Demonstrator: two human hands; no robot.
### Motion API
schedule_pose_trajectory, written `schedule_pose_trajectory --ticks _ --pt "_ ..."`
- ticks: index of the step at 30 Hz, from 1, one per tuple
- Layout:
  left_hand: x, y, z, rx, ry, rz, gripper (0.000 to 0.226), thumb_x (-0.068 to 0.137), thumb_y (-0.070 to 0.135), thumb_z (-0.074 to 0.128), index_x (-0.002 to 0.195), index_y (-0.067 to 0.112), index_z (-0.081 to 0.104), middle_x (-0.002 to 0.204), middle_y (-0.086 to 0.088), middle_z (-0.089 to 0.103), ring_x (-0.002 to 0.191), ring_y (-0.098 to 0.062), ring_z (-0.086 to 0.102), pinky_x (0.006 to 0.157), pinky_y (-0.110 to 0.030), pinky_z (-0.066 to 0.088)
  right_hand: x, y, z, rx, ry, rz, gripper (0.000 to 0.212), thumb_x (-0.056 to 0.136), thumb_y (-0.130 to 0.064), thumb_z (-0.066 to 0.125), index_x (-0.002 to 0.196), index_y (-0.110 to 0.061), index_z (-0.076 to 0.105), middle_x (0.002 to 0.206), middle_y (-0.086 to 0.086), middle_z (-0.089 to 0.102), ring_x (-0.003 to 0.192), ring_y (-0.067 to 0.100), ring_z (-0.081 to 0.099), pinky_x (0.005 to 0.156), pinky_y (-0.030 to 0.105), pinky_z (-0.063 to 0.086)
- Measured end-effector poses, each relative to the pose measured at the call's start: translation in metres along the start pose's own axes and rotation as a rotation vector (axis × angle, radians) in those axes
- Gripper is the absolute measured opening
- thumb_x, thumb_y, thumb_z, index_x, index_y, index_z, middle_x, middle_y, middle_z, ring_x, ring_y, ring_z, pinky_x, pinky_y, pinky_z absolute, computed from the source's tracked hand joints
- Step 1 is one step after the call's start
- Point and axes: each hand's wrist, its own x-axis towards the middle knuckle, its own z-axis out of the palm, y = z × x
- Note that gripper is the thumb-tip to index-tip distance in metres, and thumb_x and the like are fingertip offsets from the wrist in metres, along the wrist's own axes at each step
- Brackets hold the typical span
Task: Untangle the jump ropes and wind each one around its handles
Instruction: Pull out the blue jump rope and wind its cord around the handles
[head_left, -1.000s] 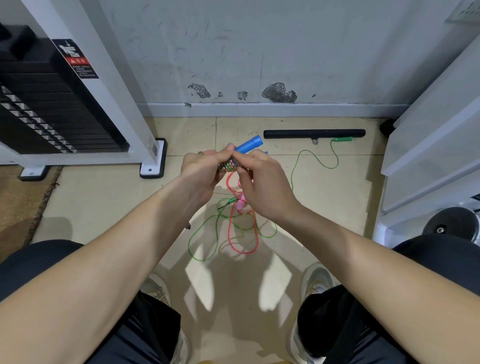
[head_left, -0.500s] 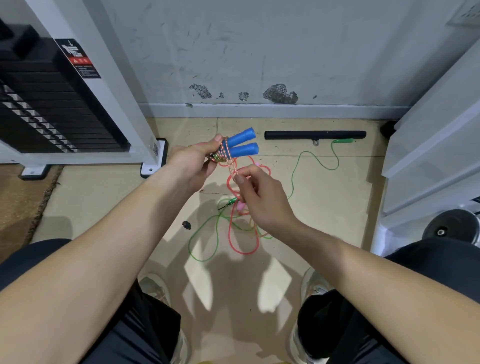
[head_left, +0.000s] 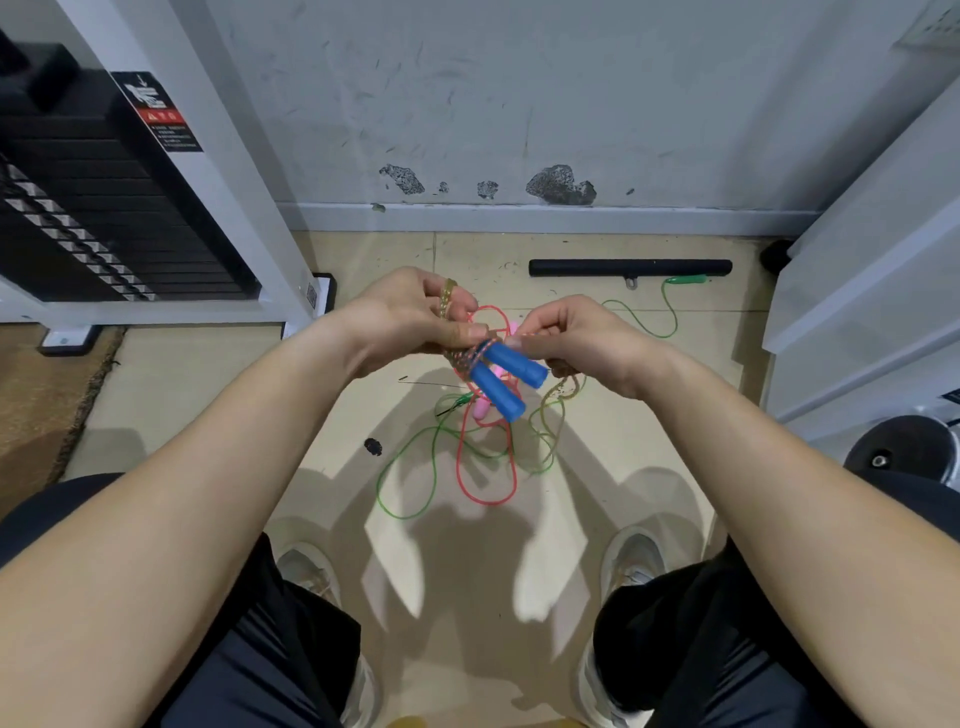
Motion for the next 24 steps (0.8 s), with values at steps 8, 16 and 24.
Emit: schedule_pose_trajectory --ticks 8,16,24 --pt "0.019 -0.018 0.016 0.292 0.532 0.260 0.049 0.073 0.011 0.088 0.112 0.009 0.058 0.081 0.009 0.054 0.068 -0.002 0.054 0.053 -0.006 0.042 -0.007 -0.018 0.037 0.160 0.308 -0.016 0.022 0.096 -0.008 0.051 0.089 -0.008 0.072 0.077 0.015 0.069 0.054 0.009 0.056 0.060 0.033 0.051" --pt "0.032 -0.030 0.026 -0.235 0.671 0.135 0.044 0.078 0.010 0.085 0.110 0.009 0.056 0.084 0.006 0.055 0.080 -0.014 0.060 0.074 -0.019 0.052 -0.020 -0.009 0.080 0.146 0.461 -0.177 0.013 0.101 -0.018 0.049 0.109 -0.025 0.055 0.087 -0.003 0.069 0.056 0.013 0.062 0.067 0.055 0.058" --pt "0.033 -0.034 0.021 -0.525 0.437 -0.017 0.033 0.083 0.013 0.080 0.102 -0.004 0.058 0.094 -0.013 0.057 0.069 -0.017 0.062 0.065 -0.022 0.053 -0.021 -0.008 0.078 -0.205 0.486 -0.394 0.028 0.104 -0.018 0.044 0.116 -0.018 0.069 0.084 -0.013 0.057 0.071 0.025 0.064 0.076 0.047 0.055"
